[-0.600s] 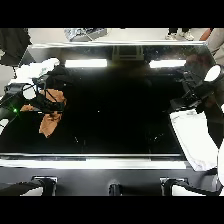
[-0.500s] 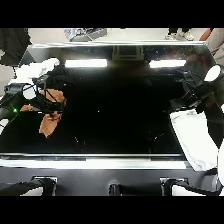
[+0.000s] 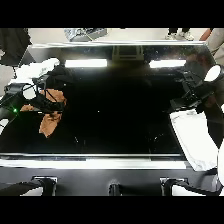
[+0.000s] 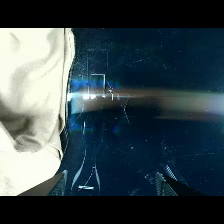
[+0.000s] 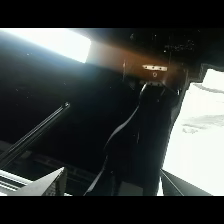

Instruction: Fold the shirts.

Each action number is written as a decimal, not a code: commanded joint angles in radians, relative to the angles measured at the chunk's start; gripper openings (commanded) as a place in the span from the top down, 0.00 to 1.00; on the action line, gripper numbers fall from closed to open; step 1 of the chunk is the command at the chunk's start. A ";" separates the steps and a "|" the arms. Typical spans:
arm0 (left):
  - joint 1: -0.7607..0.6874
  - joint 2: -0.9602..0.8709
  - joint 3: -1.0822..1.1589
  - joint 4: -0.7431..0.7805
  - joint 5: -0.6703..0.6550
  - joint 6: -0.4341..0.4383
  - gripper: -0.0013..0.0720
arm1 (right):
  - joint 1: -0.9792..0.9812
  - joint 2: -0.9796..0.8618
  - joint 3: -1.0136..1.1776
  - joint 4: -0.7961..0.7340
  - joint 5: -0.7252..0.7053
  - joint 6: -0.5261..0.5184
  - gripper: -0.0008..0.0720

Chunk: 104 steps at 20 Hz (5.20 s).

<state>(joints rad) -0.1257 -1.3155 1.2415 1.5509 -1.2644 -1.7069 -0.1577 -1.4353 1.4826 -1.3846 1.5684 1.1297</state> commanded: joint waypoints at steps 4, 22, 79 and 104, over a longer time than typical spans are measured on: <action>0.001 0.001 0.000 0.000 0.000 0.000 0.09 | 0.001 0.000 0.001 0.000 0.000 0.000 0.02; 0.389 -0.042 0.101 -0.099 0.094 -0.101 0.00 | 0.001 -0.001 0.001 0.016 -0.374 0.007 0.03; -0.063 -0.022 -0.368 -0.613 0.169 0.321 0.06 | 0.083 0.192 -0.531 0.326 -0.138 -0.207 0.07; -0.198 -0.054 -0.378 -0.747 0.384 0.320 0.94 | 0.220 0.134 -0.877 0.639 -0.506 -0.064 0.23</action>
<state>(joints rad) -0.3256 -1.3865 0.8631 0.8043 -0.8833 -1.3872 0.0624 -1.2995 0.6441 -0.7773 1.1217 1.0458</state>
